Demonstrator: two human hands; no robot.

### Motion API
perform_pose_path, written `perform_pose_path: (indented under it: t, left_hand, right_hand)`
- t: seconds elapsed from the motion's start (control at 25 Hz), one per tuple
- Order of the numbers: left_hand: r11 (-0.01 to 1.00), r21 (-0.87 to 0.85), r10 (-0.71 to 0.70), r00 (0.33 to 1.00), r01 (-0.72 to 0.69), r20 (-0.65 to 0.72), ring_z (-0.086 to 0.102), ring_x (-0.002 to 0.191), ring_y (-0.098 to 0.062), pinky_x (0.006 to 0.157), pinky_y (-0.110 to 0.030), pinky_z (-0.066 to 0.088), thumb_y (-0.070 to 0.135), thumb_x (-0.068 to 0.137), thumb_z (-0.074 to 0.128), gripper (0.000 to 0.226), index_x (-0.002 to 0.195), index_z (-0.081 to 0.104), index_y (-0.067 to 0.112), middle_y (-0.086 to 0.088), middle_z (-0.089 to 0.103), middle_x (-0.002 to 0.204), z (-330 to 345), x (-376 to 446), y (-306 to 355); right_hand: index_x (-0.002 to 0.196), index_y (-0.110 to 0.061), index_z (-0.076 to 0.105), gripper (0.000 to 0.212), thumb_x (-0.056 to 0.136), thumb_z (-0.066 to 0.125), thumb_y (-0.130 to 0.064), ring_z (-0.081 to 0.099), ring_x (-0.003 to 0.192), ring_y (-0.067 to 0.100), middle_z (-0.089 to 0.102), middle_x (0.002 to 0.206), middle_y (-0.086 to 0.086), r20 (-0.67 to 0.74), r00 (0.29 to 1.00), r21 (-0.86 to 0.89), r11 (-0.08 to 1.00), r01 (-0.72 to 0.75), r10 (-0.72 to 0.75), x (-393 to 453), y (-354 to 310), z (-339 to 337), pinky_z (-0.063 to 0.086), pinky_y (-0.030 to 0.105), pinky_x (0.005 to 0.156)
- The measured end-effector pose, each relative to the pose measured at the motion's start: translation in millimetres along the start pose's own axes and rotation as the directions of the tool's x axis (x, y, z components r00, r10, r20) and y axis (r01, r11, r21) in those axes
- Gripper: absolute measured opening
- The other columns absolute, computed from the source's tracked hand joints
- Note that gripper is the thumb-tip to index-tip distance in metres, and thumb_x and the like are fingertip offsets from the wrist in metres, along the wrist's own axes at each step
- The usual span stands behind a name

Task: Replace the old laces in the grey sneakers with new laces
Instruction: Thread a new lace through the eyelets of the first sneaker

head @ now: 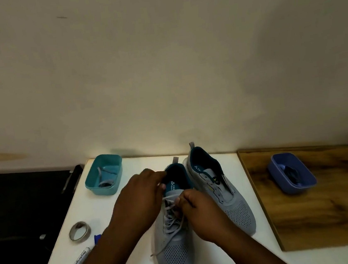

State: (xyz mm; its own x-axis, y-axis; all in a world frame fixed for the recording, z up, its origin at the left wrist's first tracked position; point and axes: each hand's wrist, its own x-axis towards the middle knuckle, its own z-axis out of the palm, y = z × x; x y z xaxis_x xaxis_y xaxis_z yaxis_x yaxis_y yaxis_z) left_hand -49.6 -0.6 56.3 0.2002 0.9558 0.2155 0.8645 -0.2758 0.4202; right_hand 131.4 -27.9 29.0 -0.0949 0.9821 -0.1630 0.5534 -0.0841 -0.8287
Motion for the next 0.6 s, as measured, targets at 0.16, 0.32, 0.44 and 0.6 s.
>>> perform_pose_path:
  t: [0.16,0.32,0.44,0.6]
  left_hand:
    - [0.988,0.100,0.094,0.966,-0.121,0.240,0.056,0.099,-0.014,0.075,-0.026,0.041,0.038,0.101,0.050,0.022,0.108,0.069,0.030,0.003,0.065,0.111,32.2,19.9,9.7]
    - [0.980,-0.194,0.071,0.993,-0.052,0.091,0.055,0.090,-0.003,0.072,-0.011,0.035,0.034,0.100,0.057,0.020,0.112,0.073,0.035,0.016,0.057,0.097,32.8,10.4,-2.1]
    - [0.966,-0.255,0.049,0.999,-0.042,0.022,0.055,0.084,-0.002,0.072,-0.011,0.038,0.030,0.100,0.058,0.017,0.110,0.071,0.034,0.019,0.055,0.092,33.0,2.9,-4.7]
    - [0.922,-0.378,-0.045,0.992,0.087,0.119,0.063,0.083,0.000,0.073,-0.020,0.051,0.033,0.100,0.053,0.014,0.101,0.067,0.035,0.016,0.068,0.091,46.7,-1.2,7.8]
  right_hand:
    - [0.089,-0.014,0.064,0.029,0.106,0.052,-0.033,0.066,0.078,0.014,0.068,0.083,0.005,0.020,0.999,0.007,0.999,0.048,-0.048,1.3,1.8,-4.1,0.055,0.036,0.075]
    - [0.091,-0.023,0.061,0.025,0.106,0.049,-0.039,0.063,0.078,0.005,0.066,0.084,-0.004,-0.026,0.998,-0.077,0.995,0.060,-0.063,5.4,11.9,-16.9,0.055,0.028,0.074]
    - [0.090,-0.016,0.062,0.029,0.107,0.046,-0.033,0.066,0.080,0.016,0.068,0.083,0.003,-0.079,0.997,0.085,0.996,0.002,0.005,12.7,16.8,-19.0,0.059,0.043,0.085]
    - [0.087,-0.022,0.059,0.026,0.107,0.047,-0.035,0.065,0.080,0.010,0.065,0.082,-0.001,-0.110,0.989,-0.010,0.995,0.100,-0.101,14.6,21.3,-17.8,0.059,0.036,0.078]
